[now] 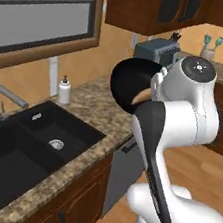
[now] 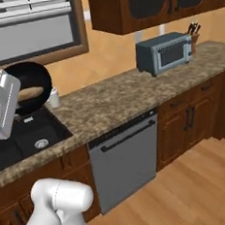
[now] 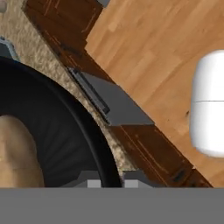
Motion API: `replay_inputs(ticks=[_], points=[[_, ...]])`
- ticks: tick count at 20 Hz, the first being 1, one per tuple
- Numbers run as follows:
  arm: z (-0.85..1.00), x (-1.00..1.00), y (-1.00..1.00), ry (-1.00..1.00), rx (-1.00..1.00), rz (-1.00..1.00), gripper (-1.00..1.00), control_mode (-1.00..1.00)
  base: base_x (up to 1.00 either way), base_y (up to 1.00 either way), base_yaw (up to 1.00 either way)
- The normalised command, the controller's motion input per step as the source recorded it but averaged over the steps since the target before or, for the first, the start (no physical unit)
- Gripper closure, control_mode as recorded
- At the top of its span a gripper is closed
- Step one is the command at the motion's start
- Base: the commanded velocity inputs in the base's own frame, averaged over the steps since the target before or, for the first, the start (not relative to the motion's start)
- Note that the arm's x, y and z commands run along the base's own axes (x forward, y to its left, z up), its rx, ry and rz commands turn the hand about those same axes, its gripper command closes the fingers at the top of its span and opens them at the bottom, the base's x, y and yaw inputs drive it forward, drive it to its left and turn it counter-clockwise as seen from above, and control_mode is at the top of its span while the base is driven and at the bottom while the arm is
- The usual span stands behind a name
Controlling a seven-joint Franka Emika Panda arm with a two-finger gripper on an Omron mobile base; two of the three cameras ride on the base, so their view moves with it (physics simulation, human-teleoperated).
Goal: Pick the sweet potato from the sink and place it in the bowl. Then pick the bowl and place it in the microwave. Then close the microwave door and press the start button.
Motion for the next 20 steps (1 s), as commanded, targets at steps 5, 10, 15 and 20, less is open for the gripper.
replay_inputs(ticks=[5, 10, 15, 20], points=[[0.0, 0.0, 0.0, 0.0, 0.0, 0.0, 1.0, 1.0, 0.0, -0.14, -0.95], [0.0, 0.0, 0.0, 0.0, 0.0, 0.0, 1.0, 1.0, 0.01, -0.39, -0.87], [0.0, 0.0, 0.0, 0.0, 0.0, 0.0, 1.0, 1.0, 0.19, -1.0, -0.38], [0.0, 0.0, 0.0, 0.0, 0.0, 0.0, 1.0, 1.0, 0.14, -1.0, -0.23]])
